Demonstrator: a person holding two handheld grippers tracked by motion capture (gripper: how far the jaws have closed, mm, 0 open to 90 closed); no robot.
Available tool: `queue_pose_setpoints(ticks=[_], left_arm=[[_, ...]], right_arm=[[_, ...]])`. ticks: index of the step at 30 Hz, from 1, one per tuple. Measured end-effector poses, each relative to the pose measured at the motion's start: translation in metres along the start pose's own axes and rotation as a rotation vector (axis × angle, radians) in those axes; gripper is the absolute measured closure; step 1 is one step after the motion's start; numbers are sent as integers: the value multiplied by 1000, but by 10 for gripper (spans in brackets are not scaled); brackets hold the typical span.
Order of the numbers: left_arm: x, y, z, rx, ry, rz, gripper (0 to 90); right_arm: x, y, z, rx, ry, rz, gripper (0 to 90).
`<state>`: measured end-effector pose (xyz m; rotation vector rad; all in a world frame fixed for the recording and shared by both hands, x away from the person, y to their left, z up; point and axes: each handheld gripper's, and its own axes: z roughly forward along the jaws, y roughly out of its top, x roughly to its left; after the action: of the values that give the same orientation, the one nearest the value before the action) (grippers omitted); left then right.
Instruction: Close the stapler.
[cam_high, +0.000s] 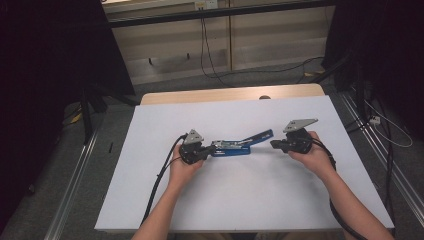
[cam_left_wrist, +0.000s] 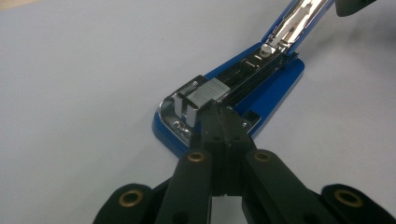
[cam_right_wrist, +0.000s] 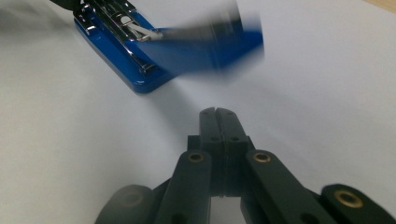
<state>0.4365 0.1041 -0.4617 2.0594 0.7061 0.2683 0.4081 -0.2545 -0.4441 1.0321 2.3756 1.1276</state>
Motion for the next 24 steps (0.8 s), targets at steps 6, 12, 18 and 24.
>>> queue_pose_setpoints(ticks=[6, 12, 18, 24], left_arm=[[-1, 0, 0, 4, -10, -2, 900], [-1, 0, -7, -12, -28, -16, 900], [-2, -2, -21, -36, -31, -61, 684], [-5, -2, -37, -29, -2, -59, 402]], right_arm=[[3, 3, 3, -17, 17, -6, 900], [10, 0, 3, -45, 40, 5, 889], [19, -3, -5, -89, 37, 35, 696], [29, -9, -17, -135, 33, 77, 463]])
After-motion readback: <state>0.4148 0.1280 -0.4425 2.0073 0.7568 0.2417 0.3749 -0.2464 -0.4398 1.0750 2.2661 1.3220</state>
